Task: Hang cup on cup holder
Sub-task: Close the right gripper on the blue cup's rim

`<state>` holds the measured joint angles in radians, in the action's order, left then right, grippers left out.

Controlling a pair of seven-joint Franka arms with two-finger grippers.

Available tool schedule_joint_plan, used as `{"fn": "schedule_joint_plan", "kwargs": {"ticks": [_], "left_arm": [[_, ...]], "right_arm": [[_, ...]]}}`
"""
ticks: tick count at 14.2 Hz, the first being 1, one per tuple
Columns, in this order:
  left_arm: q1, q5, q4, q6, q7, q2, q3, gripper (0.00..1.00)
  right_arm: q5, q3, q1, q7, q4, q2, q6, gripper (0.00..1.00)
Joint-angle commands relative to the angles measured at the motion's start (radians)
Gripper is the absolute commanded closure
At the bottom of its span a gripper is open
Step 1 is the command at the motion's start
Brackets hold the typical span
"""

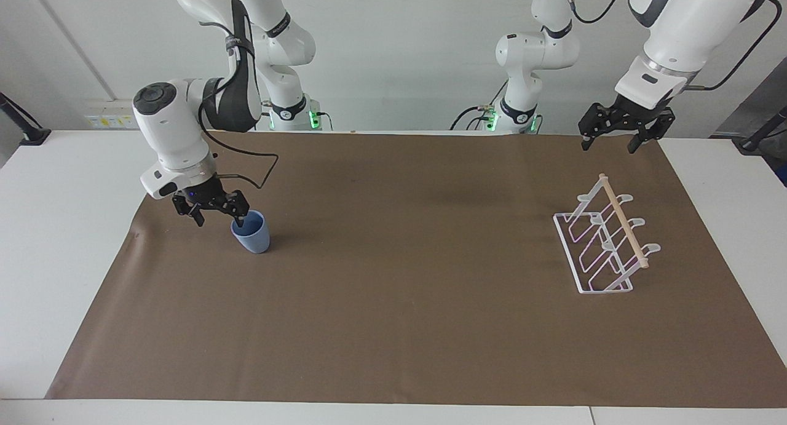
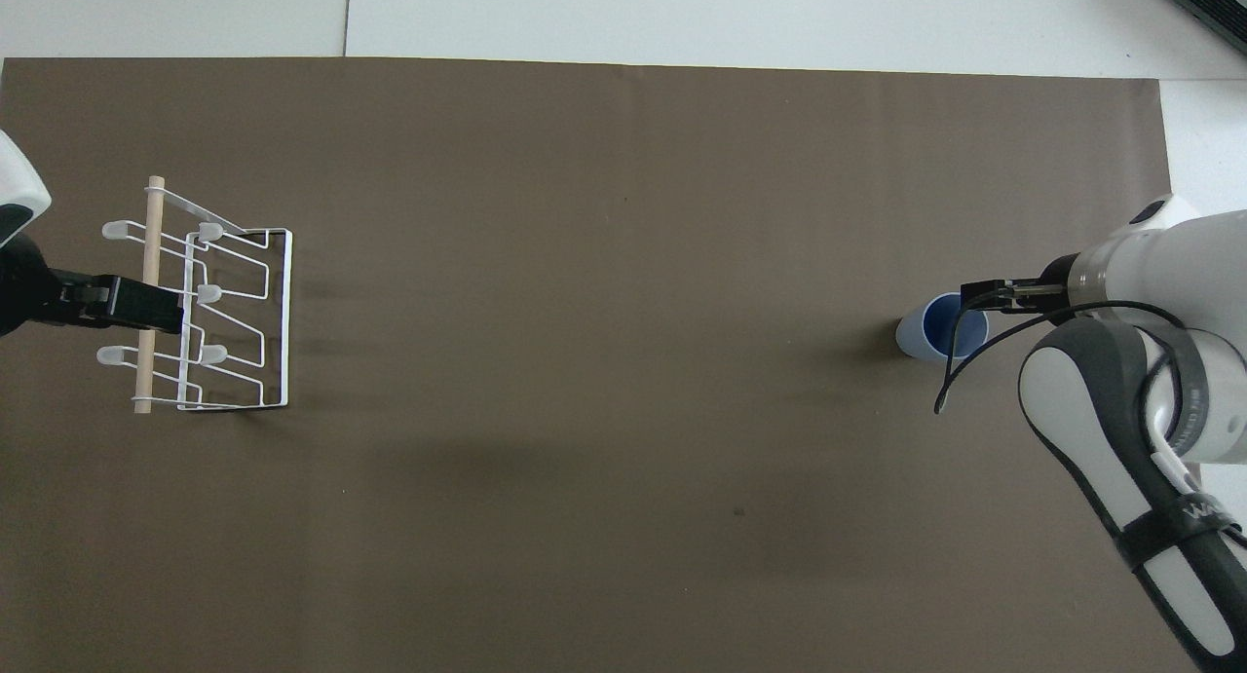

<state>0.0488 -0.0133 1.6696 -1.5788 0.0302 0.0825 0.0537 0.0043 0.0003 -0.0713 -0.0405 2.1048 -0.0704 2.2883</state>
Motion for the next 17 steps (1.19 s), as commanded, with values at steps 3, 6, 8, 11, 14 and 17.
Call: {"fn": "schedule_joint_plan", "kwargs": {"ticks": [3, 6, 8, 11, 14, 17], "left_arm": [[0.000, -0.013, 0.035, -0.010, 0.011, 0.031, -0.006, 0.00], [0.000, -0.013, 0.035, -0.010, 0.010, 0.031, -0.006, 0.00], [0.000, -0.013, 0.035, -0.010, 0.011, 0.031, -0.006, 0.00], [0.000, -0.013, 0.035, -0.010, 0.010, 0.031, -0.006, 0.00], [0.000, -0.013, 0.035, -0.010, 0.011, 0.031, -0.006, 0.00], [0.000, -0.013, 0.035, -0.010, 0.011, 0.031, -0.006, 0.00]], "right_arm": [[0.014, 0.001, -0.001, 0.004, 0.087, 0.017, 0.063, 0.00], [0.014, 0.001, -0.001, -0.004, 0.127, 0.017, 0.076, 0.00], [0.014, 0.001, -0.002, -0.010, 0.142, 0.004, 0.133, 0.00], [0.014, 0.001, -0.002, -0.010, 0.158, 0.003, 0.177, 0.05], [0.014, 0.003, -0.001, -0.001, 0.152, 0.000, 0.178, 0.44], [0.014, 0.006, 0.002, 0.004, 0.150, 0.000, 0.180, 0.80]]}}
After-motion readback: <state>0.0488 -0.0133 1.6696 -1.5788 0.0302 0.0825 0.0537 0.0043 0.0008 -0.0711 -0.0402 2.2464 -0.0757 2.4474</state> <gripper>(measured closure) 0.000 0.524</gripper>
